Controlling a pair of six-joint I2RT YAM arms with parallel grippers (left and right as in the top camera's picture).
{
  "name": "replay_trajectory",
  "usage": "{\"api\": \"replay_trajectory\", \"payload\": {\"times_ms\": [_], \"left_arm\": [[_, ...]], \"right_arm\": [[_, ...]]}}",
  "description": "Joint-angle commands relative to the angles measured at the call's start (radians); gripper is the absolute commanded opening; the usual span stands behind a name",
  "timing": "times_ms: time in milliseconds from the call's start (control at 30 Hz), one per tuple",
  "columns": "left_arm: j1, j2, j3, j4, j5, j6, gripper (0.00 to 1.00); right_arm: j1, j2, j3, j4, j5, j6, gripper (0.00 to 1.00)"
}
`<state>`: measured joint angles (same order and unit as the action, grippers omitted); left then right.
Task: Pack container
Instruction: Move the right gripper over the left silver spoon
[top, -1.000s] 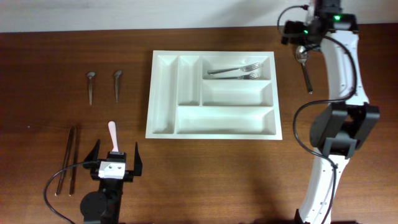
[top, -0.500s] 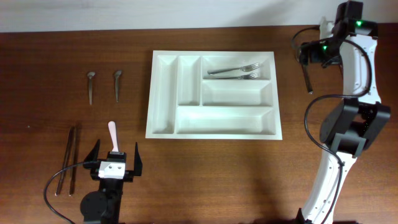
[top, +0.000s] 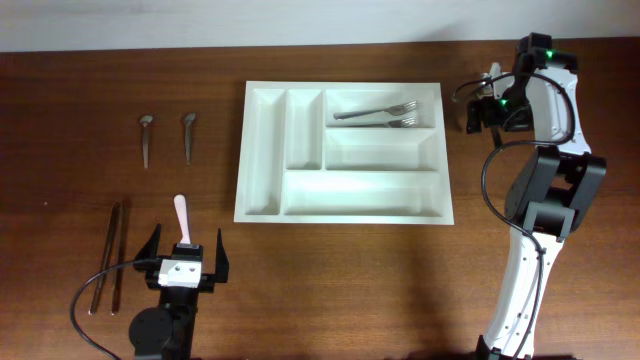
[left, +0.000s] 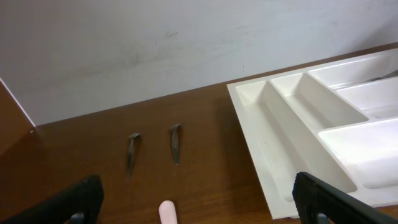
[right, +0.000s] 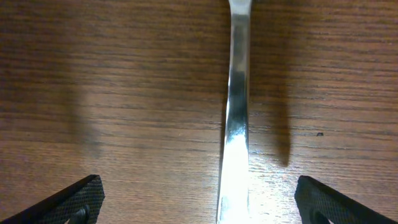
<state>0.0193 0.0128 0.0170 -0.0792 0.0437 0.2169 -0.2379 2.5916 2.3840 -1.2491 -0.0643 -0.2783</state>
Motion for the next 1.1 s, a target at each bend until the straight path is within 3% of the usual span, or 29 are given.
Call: {"api": "replay_trajectory", "payload": {"times_ms": [0, 800, 933, 1067], "left_arm": [[0.003, -0.008, -0.008, 0.000, -0.007, -0.002, 0.99], [0.003, -0.008, -0.008, 0.000, -0.007, -0.002, 0.99], [0.003, -0.008, -0.008, 0.000, -0.007, -0.002, 0.99], [0.003, -0.008, -0.008, 0.000, -0.007, -0.002, 0.99]], "right_arm": [[0.003, 0.010, 0.005, 0.002, 0.021, -0.032, 0.99], [0.002, 0.054, 0.005, 0.147, 0.019, -0.029, 1.00], [0.000, 0.064, 0.005, 0.146, 0.019, -0.032, 0.90], [0.000, 0.066, 0.003, 0.150, 0.012, -0.032, 0.92]]}}
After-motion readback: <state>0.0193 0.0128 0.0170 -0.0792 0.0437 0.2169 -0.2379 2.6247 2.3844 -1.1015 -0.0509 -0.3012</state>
